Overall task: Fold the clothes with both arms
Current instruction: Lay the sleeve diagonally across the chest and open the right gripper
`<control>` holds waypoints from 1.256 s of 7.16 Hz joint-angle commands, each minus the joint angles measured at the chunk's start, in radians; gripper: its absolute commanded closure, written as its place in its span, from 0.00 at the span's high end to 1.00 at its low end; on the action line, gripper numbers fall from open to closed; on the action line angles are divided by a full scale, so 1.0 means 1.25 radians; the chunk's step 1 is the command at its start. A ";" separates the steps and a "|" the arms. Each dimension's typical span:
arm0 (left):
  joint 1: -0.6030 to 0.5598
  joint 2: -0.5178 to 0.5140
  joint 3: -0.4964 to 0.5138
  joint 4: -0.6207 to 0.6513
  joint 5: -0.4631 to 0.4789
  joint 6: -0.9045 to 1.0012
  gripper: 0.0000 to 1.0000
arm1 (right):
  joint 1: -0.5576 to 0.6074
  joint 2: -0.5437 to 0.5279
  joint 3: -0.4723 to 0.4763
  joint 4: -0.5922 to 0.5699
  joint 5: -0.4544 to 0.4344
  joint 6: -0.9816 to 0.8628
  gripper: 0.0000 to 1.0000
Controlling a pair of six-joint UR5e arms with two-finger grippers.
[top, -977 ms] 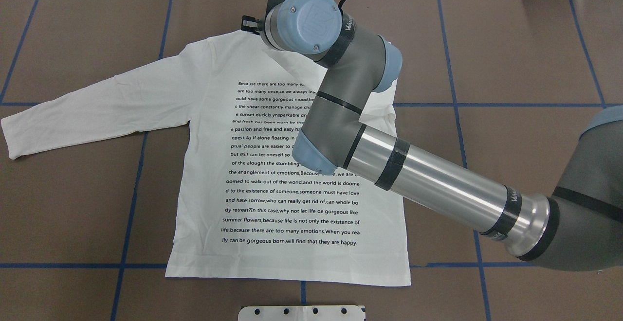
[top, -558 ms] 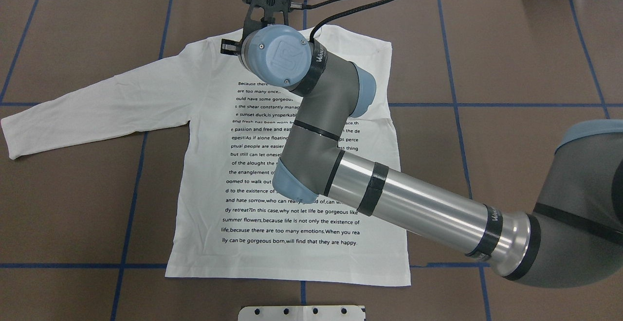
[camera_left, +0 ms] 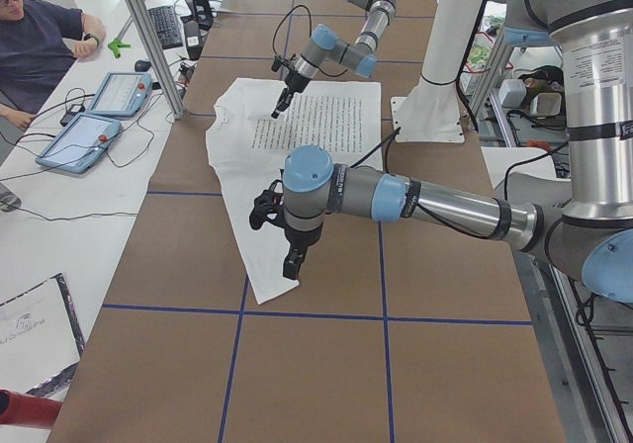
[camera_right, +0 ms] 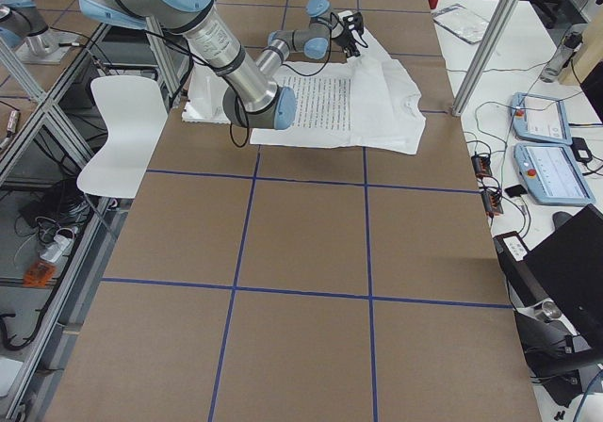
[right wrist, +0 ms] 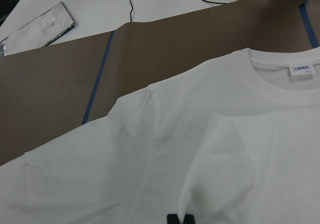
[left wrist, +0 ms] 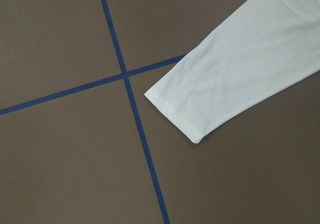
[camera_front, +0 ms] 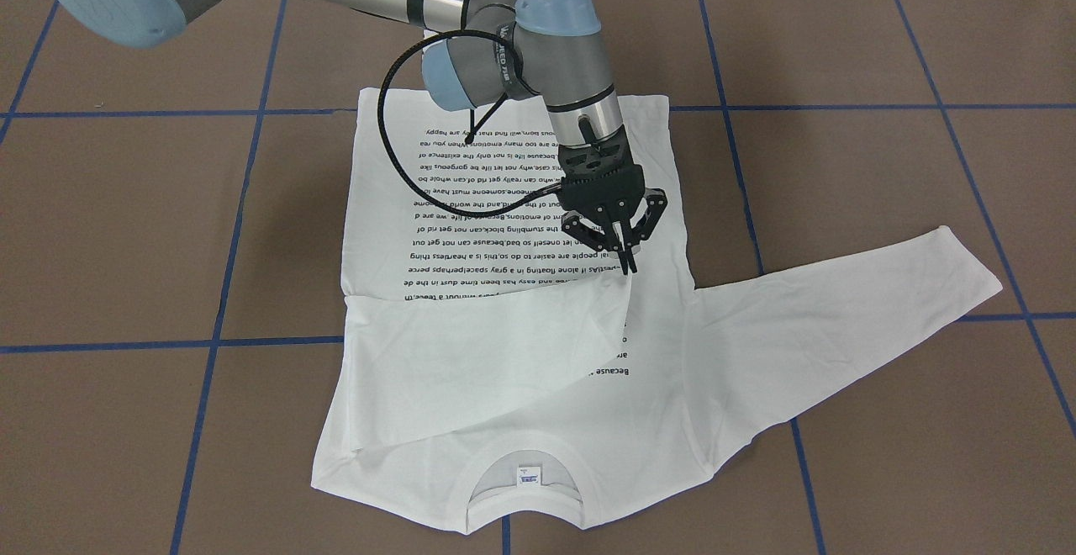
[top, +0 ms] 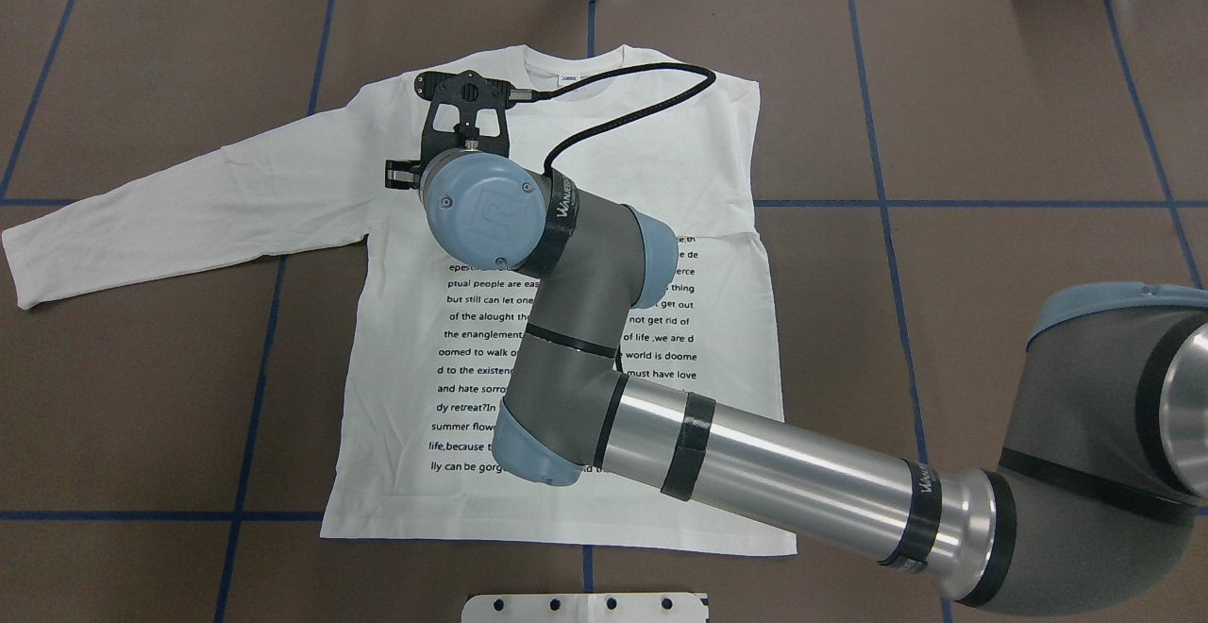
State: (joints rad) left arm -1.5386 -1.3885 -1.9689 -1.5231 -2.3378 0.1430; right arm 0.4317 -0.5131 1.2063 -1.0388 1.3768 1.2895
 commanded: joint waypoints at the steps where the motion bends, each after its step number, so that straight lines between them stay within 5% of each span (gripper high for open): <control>1: 0.000 -0.001 0.002 0.000 0.000 0.001 1.00 | -0.020 0.003 -0.002 -0.002 -0.006 -0.007 0.00; 2: 0.000 -0.001 0.002 -0.001 0.000 0.000 1.00 | -0.029 0.004 -0.002 -0.002 -0.007 -0.006 0.00; 3: 0.000 0.000 0.003 0.000 0.000 0.001 1.00 | -0.035 0.004 -0.002 -0.003 -0.007 -0.006 0.11; 4: 0.000 0.000 0.003 0.000 0.000 0.001 1.00 | -0.039 0.005 0.001 -0.034 -0.012 -0.004 0.80; 5: 0.000 0.000 0.003 0.000 0.000 0.001 1.00 | -0.045 0.014 0.004 -0.079 -0.049 -0.004 1.00; 8: 0.001 -0.005 0.003 0.001 0.000 -0.005 1.00 | -0.029 0.051 0.009 -0.215 0.001 -0.003 1.00; 9: 0.001 -0.016 0.002 0.000 0.000 -0.006 1.00 | 0.015 0.051 0.015 -0.249 0.076 -0.004 1.00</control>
State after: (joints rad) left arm -1.5377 -1.3957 -1.9652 -1.5226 -2.3378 0.1381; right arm 0.4013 -0.4581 1.2181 -1.2801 1.3841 1.2845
